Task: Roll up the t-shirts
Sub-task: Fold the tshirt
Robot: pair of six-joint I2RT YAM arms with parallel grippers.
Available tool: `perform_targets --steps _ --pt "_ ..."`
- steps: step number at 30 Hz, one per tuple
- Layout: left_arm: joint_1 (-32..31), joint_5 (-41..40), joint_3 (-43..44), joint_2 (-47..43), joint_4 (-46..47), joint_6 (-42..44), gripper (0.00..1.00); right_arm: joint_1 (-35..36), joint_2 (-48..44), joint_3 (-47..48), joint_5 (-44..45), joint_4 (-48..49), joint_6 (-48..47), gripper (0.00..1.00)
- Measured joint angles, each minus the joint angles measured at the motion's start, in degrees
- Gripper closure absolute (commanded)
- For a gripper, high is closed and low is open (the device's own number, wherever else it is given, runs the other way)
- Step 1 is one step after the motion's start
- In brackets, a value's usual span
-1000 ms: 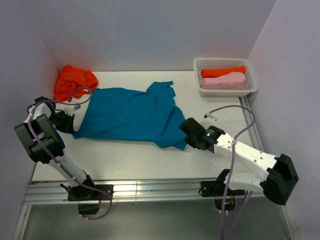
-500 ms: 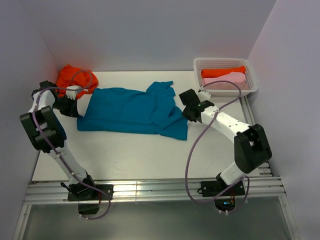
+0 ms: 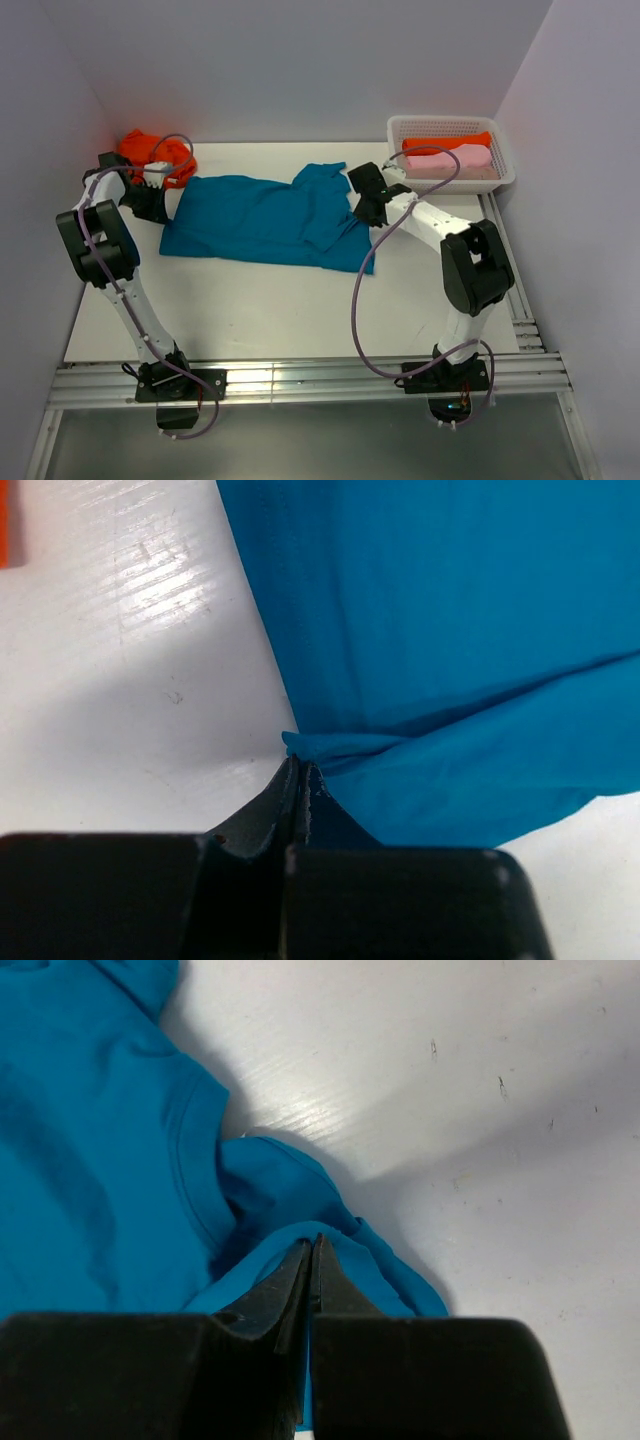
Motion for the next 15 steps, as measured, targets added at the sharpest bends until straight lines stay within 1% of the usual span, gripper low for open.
perform_targets --steps 8,15 --pt "-0.3 -1.0 0.6 1.0 1.9 -2.7 0.99 -0.6 0.5 0.1 0.5 -0.1 0.0 1.00" --pt "-0.5 -1.0 3.4 1.1 2.9 -4.5 0.99 -1.3 0.5 0.1 0.8 0.7 0.1 1.00"
